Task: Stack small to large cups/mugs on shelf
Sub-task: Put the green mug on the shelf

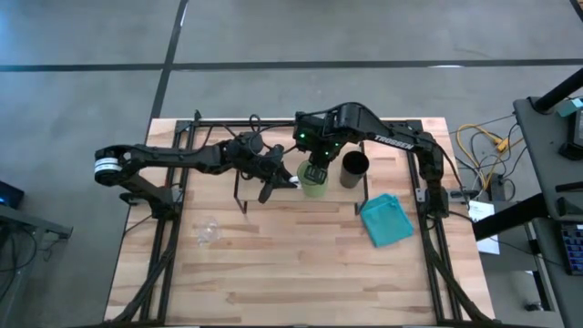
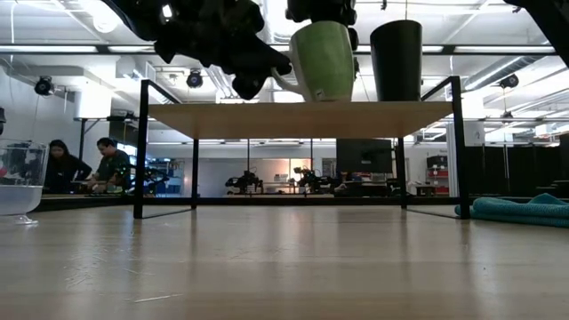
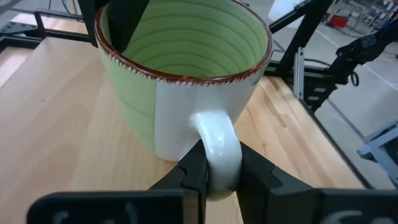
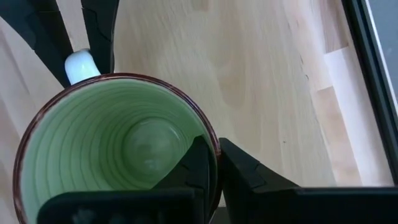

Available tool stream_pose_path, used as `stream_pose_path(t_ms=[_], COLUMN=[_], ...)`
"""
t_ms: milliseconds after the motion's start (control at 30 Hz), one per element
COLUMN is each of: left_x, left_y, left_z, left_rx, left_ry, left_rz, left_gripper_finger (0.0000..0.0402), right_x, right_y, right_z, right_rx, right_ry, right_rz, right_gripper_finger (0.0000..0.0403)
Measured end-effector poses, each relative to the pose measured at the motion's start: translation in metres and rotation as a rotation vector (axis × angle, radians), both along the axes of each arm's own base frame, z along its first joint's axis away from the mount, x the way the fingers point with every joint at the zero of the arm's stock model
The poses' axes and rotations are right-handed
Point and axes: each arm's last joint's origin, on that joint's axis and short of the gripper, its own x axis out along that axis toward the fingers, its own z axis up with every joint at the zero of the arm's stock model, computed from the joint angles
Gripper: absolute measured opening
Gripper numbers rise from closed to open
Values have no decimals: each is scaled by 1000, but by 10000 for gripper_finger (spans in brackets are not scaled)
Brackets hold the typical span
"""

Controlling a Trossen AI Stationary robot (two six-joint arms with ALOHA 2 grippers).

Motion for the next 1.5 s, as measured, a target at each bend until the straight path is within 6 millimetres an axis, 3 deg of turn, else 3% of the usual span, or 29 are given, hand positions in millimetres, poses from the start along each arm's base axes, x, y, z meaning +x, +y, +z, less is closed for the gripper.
stream_pose_path(t_ms=[1500], left_x=[-17], left_y=[12], left_z=[11], left_rx=[17], left_ry=[67], left_rz=[64], left_gripper_finger=[58], right_x=[3], right_y=[-1], right_z=[-1], right_rx=[-40], right_ry=[-9], right_rz=[-6], right_gripper_finger=[31])
